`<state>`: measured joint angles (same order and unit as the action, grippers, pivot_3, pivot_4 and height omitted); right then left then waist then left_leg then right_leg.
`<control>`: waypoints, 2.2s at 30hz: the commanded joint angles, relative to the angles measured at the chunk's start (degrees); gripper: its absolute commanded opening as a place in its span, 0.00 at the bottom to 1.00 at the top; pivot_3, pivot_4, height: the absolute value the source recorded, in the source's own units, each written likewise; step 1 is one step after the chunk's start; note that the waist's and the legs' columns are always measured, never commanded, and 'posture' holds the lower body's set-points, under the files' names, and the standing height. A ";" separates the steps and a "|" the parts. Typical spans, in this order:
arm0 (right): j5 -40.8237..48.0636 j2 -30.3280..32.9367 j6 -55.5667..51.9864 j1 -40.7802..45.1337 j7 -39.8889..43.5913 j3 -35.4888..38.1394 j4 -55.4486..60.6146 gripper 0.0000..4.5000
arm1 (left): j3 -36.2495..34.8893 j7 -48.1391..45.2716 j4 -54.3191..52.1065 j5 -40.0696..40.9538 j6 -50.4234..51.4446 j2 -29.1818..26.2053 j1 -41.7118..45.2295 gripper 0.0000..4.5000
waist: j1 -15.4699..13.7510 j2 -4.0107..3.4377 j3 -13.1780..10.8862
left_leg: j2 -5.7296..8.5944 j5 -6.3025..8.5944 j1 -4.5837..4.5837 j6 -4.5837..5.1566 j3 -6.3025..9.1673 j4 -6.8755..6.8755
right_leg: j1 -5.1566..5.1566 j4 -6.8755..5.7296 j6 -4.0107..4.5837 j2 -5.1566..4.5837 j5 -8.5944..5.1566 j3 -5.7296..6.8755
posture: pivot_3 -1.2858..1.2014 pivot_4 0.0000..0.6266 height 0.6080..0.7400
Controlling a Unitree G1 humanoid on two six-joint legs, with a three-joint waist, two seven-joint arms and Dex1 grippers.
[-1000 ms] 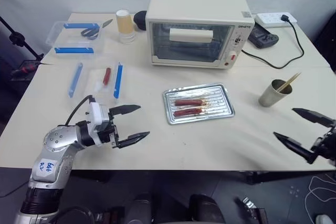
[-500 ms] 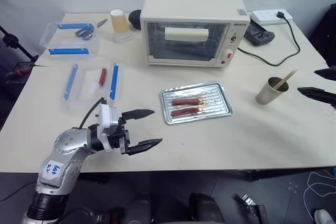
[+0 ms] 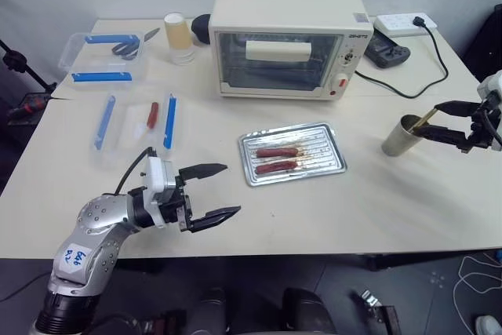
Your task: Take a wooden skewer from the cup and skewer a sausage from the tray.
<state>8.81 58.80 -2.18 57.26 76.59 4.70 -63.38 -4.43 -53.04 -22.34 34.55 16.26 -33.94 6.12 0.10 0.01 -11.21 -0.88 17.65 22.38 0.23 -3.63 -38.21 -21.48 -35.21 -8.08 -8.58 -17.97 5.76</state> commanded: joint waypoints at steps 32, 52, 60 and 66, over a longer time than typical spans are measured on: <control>-6.53 -2.54 -3.46 4.72 -9.85 -0.58 5.03 1.00 | -0.61 0.50 -1.12 -0.95 -1.11 -0.01 0.67 0.99 | -0.03 -0.03 -0.01 | 0.01 0.00 0.00 -0.01 -0.01 0.00 | -0.03 -0.04 0.00 0.00 0.00 -0.01 | 0.52 0.24 1.00; -5.14 0.55 -10.53 1.51 -2.41 -0.16 11.52 1.00 | -0.68 1.05 -1.07 -1.19 -1.12 -0.08 0.45 0.99 | 0.02 -0.03 -0.01 | 0.01 0.00 0.01 -0.01 0.00 0.00 | -0.03 -0.05 0.00 -0.01 0.00 -0.01 | 0.52 0.24 1.00; -1.31 2.29 -15.80 -3.75 1.93 1.29 20.34 1.00 | -0.71 0.83 -0.54 -1.31 -1.35 -0.06 0.65 0.99 | -0.02 -0.03 -0.01 | 0.00 0.00 0.00 -0.01 -0.01 0.00 | -0.03 -0.08 0.00 0.00 0.00 -0.01 | 0.52 0.24 1.00; 2.27 3.59 -15.90 -9.74 3.11 4.27 26.66 1.00 | -0.59 0.97 -0.67 -1.35 -1.40 0.08 0.51 0.99 | -0.14 -0.03 -0.01 | 0.01 0.00 0.00 -0.01 0.00 -0.02 | -0.02 -0.07 0.00 -0.01 0.00 -0.01 | 0.52 0.24 1.00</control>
<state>9.24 60.19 -18.53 48.38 79.39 6.35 -39.49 -4.42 -52.10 -21.76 33.34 15.87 -33.96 6.56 -0.03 -0.01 -11.22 -0.87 17.65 22.38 0.22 -3.62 -38.24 -21.50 -35.29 -8.08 -8.58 -17.97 5.76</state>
